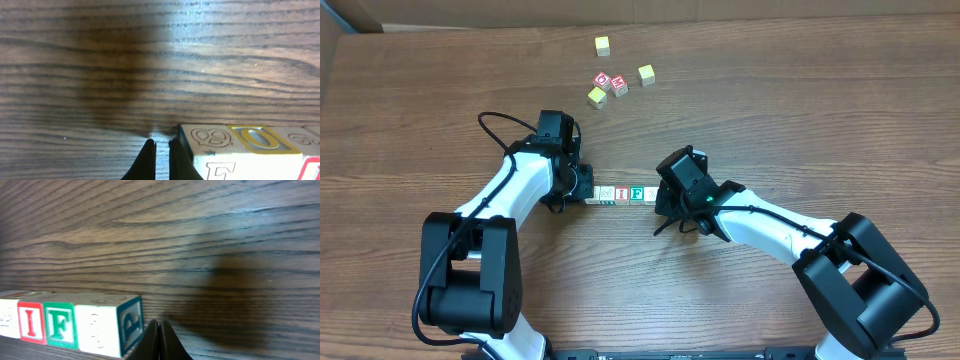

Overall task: Flip 5 blocks
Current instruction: 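Press the row between the left and right grippers from both ends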

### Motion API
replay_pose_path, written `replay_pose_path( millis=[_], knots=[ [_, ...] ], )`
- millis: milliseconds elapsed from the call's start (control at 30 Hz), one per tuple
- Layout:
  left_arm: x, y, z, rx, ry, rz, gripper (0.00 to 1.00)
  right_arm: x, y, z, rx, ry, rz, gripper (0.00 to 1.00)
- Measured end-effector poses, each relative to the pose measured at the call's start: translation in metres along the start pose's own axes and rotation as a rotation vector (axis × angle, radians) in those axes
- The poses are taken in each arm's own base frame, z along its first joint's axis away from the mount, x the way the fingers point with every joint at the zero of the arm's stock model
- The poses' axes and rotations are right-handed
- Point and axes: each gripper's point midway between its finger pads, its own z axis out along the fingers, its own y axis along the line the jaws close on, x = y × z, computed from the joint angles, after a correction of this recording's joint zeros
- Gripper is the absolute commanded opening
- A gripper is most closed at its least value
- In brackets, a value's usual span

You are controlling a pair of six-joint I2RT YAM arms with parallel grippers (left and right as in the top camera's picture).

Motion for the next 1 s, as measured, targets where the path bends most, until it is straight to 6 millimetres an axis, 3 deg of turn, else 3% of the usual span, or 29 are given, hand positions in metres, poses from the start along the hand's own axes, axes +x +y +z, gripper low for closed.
replay_pose_path(
  millis=[1000],
  knots=[
    [-0.004, 0.001, 0.000, 0.000, -0.015, 0.014, 0.04, 0.004, 0.019, 0.000, -0.076, 0.013, 0.010, 0.04]
  ],
)
